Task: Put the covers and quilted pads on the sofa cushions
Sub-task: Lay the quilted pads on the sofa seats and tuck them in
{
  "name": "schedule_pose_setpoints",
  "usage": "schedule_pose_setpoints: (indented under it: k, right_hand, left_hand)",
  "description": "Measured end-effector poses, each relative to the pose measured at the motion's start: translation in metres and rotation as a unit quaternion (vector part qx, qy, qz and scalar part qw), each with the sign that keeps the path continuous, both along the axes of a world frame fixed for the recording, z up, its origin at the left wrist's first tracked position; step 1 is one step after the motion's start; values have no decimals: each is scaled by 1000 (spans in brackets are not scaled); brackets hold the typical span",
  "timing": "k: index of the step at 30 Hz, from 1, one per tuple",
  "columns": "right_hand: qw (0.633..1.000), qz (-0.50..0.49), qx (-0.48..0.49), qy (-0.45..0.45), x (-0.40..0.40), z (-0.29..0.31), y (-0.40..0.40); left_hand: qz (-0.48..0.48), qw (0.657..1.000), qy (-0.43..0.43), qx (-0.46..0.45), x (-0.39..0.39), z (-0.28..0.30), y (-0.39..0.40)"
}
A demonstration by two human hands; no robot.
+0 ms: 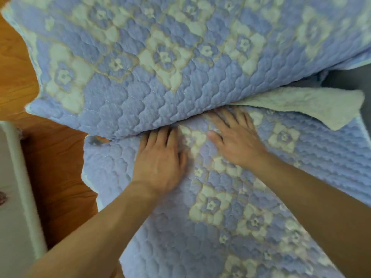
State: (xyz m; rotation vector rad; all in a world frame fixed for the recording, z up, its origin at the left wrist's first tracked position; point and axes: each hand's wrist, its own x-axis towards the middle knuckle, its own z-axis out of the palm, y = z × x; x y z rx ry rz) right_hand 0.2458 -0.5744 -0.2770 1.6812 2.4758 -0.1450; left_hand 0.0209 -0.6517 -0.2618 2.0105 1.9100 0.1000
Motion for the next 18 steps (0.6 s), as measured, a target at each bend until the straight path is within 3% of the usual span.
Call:
schedule_pose_setpoints:
  k: [2,5,9,13,15,18]
  right_hand:
    - [993,-100,39,-42,56,0,17]
    - [978,-189,17,-84,128,14,48]
    - [992,-104,71,-16,161,32,67]
    - [986,75,149,3,165,20,53]
    - [976,36,208,56,169,19,56]
    - [957,-96,255,103,192,17,82]
  left_hand:
    - [-9,999,-8,-37,15,-5,30]
    - [-17,994,-6,-103,52,-7,66]
    - [13,996,5,-91,82,-12,78]
    - [-19,999,-31,26,94,-25,69]
    - [-37,997,-49,53,103,-30,72]
    - [-46,998,-30,1,118,-23,92]
